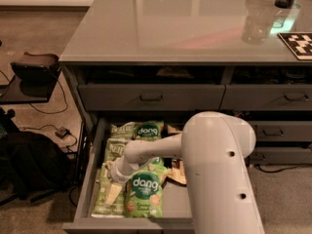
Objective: Pick green jalapeno chip bag from middle drawer and place on counter
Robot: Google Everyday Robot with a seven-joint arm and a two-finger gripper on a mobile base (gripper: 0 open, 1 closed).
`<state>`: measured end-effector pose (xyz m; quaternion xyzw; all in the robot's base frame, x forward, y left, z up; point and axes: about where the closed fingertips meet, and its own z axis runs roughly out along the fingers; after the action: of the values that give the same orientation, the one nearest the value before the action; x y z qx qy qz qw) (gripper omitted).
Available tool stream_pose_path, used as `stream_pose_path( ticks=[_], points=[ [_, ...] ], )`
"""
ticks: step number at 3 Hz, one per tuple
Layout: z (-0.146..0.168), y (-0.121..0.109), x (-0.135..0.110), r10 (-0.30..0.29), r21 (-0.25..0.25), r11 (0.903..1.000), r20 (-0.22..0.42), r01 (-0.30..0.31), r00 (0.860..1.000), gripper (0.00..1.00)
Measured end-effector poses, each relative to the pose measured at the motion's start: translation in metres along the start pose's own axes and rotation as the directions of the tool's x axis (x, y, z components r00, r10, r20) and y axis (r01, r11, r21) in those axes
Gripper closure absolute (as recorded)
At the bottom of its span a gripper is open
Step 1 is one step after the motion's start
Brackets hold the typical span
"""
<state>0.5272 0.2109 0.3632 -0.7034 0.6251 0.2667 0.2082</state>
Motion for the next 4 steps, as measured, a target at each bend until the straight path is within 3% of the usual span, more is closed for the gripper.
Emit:
stream_pose_path(
  ticks=[1, 4],
  points=[
    [0.011, -0.001, 0.024, 0.068, -0.021, 0.9974, -0.017, -0.069, 0.998, 0.16],
    [-0.007, 0.0, 0.009, 0.068, -0.021, 0.9974, -0.017, -0.069, 0.998, 0.86]
  ],
)
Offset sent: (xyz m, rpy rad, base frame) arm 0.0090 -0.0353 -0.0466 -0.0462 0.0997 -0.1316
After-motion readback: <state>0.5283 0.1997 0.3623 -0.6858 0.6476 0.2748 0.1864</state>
